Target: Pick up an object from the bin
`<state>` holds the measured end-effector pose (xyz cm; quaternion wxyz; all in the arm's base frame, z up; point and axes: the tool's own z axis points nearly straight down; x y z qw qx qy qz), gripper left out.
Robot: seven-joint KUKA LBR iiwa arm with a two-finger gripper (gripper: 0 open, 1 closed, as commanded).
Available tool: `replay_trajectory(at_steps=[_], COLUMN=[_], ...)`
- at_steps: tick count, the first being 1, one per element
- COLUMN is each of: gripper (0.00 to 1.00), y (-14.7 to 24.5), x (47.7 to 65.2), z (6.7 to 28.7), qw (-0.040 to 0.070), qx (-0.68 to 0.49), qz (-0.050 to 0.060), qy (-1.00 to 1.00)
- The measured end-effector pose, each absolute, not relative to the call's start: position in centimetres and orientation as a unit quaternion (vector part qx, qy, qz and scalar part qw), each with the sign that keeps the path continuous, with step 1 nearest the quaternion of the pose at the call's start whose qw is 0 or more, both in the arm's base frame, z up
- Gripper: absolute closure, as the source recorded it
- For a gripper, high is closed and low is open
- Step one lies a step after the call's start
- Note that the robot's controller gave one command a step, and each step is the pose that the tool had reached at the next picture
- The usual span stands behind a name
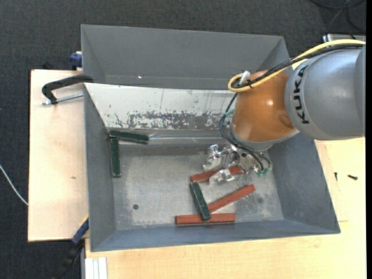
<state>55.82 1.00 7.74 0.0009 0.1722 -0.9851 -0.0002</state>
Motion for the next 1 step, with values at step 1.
replay_trajectory(at_steps=[1], gripper=[1.00], y=[1.00], x=[55.83], z=[7.74], qw=[0.001], qx=[0.172], qz=[0.000], qy=[-0.985])
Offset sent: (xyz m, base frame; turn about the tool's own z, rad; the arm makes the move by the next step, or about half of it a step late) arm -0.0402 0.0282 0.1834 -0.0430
